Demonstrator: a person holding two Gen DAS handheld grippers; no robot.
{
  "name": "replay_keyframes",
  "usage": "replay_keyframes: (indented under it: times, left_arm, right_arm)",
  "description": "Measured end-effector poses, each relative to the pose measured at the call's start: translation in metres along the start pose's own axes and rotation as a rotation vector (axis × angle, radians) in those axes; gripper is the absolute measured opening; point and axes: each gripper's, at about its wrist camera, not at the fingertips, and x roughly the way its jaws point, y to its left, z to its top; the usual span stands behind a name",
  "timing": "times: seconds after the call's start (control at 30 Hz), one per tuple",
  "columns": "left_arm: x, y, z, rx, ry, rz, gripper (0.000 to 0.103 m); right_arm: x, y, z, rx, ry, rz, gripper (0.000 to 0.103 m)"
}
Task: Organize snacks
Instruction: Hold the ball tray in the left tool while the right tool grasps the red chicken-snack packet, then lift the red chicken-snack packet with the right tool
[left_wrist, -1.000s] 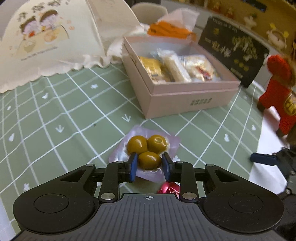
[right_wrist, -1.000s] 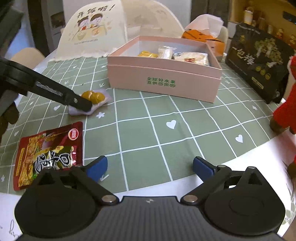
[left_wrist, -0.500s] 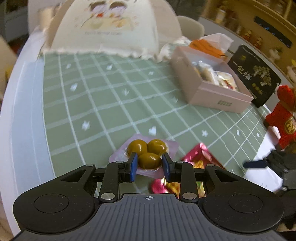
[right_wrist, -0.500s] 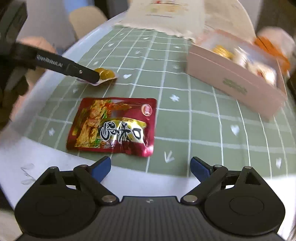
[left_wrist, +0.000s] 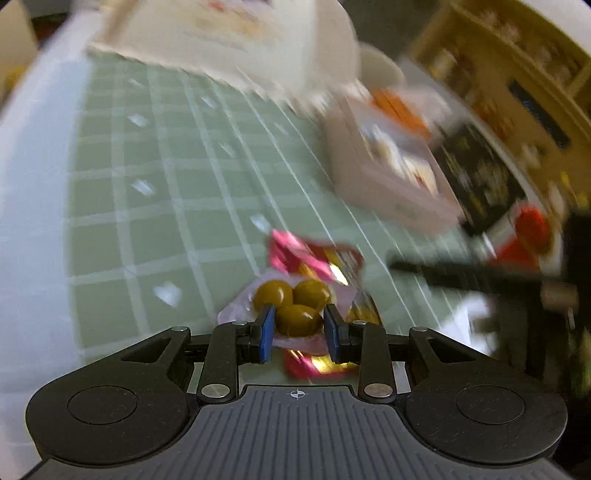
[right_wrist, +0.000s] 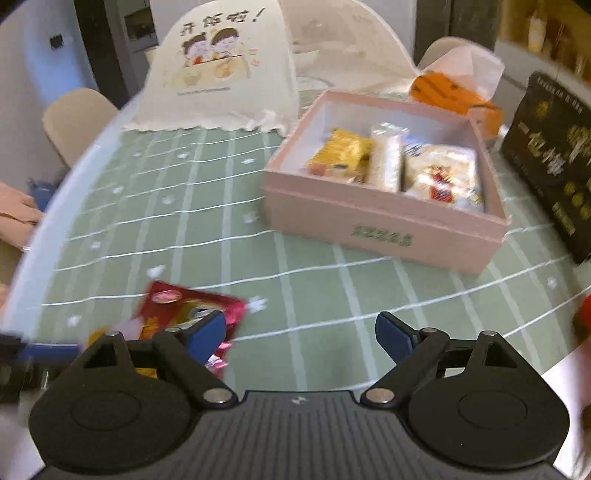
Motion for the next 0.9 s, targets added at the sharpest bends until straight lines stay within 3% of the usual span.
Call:
replay_keyframes:
  times: [0.13,0.3,0.53,0.63,0.77,0.9]
  left_arm:
    - [-0.027,0.023,0.015,-0.06,-0.137,0.131,0.028]
    - [-0.047,0.037,0.021,-0.091,-0.19,0.165,0.027]
    - [-0.037,0.031,0.017,-0.06,-0.163,0.156,0.027]
    - [-0.035,0.029,0.015,-0.045,-0.147,0.145,0.027]
    - [-0.028,0.025,0.014,-0.034,-0.123,0.12,0.027]
    - [-0.02,0.016,0.014,-0.017,-0.099,0.092,0.027]
  right_arm:
    - [0.009,0.027,-0.013,0.019,0.06,0.092,0.089]
    - [0.028,0.064,-0.014,0.042,0.127,0.13,0.091]
    - [0.048,0.108,-0.012,-0.181,0.074,0.036,0.094]
    - [0.045,0.103,-0.014,-0.214,0.058,0.055,0.093]
    - [0.032,0.086,-0.02,-0.245,0.049,0.092,0.077]
    - [0.021,0.062,-0.027,-0.232,0.053,0.082,0.073]
